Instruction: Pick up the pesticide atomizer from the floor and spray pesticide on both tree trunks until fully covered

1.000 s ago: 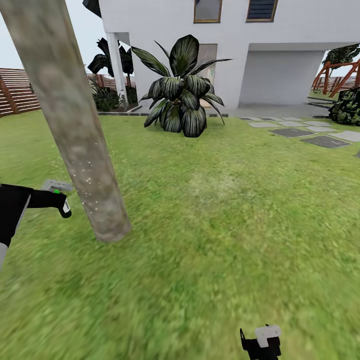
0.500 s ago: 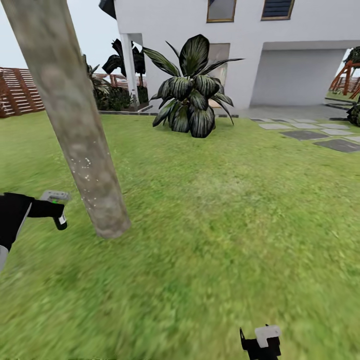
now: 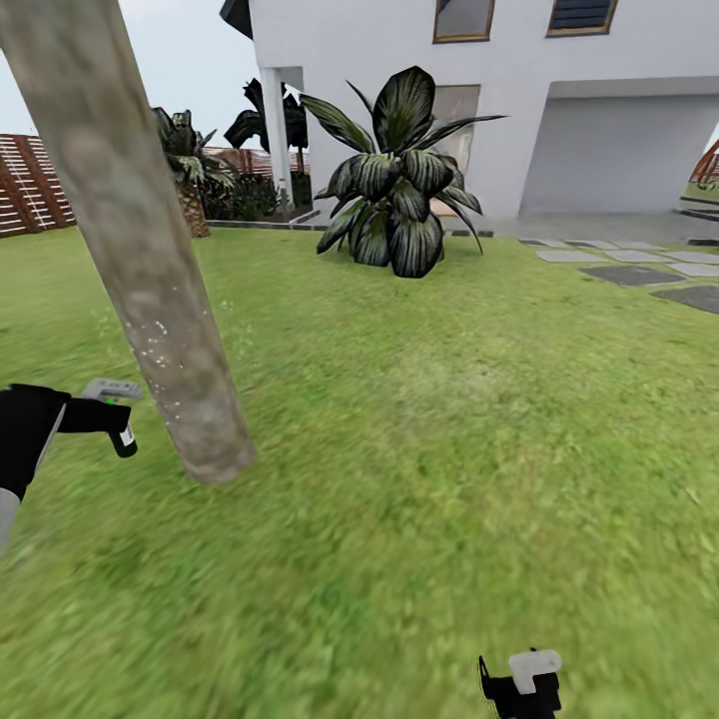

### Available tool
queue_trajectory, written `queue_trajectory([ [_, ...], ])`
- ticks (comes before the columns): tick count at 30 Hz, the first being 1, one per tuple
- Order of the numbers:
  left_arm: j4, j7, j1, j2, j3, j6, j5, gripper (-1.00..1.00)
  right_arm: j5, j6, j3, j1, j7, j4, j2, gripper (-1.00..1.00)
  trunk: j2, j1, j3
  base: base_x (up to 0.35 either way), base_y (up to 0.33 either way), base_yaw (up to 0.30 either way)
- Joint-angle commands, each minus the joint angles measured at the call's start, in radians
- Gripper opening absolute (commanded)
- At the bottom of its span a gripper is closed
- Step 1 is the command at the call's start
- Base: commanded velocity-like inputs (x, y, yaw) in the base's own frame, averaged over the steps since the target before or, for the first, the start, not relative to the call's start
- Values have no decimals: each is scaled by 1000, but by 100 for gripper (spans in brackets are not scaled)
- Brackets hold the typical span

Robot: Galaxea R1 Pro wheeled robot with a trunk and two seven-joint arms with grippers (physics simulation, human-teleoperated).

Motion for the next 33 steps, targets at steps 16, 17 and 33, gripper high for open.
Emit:
queue_trajectory([
  [16, -2, 3, -10, -1, -2, 1, -2, -100, 0, 0, 0, 0, 0, 0, 0, 100, 0, 0, 0, 1, -273, 0],
  [17, -2, 3, -11, -1, -2, 1, -2, -100, 0, 0, 0, 0, 0, 0, 0, 100, 0, 0, 0, 0, -274, 0],
  [33, -2, 42, -13, 0, 1, 3, -3, -100, 0, 0, 0, 0, 0, 0, 0, 100, 0, 0, 0, 4, -274, 211],
])
